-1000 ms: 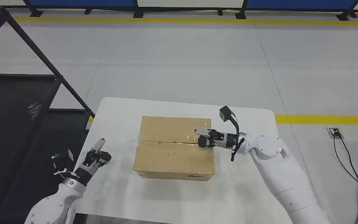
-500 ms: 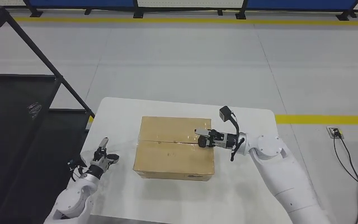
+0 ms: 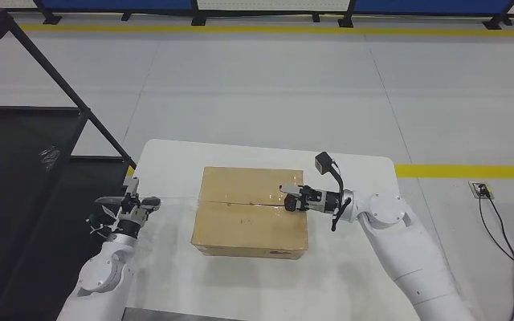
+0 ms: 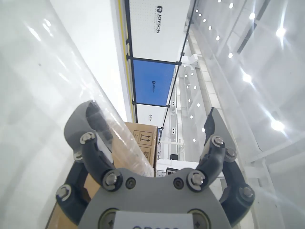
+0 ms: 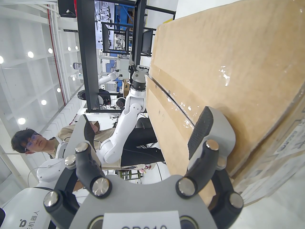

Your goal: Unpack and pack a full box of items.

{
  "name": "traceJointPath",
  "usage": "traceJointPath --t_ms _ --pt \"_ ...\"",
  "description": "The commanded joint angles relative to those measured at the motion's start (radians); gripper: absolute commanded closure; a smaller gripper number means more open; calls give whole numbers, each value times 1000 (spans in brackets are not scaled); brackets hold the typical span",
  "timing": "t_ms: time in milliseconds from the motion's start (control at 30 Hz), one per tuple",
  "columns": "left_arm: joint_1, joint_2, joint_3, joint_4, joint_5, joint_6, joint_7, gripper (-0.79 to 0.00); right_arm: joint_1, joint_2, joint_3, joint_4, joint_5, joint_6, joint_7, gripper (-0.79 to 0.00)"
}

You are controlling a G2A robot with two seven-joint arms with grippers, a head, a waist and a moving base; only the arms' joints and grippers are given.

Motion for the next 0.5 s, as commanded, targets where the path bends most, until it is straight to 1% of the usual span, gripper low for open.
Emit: traceJointPath --t_ms 0,167,300,400,467 --pt "24 4 -26 -65 28 -15 12 -785 0 0 0 0 0 0 0 -785" --pt "92 11 -72 -241 119 -19 54 -785 0 0 0 0 0 0 0 -785" --pt "140 13 -96 -369 167 -2 66 -785 0 0 0 0 0 0 0 -785" --pt "158 14 -98 -438 204 17 65 -785 0 0 0 0 0 0 0 -785" --pt "162 13 -93 -467 225 32 66 -785 0 0 0 0 0 0 0 -785"
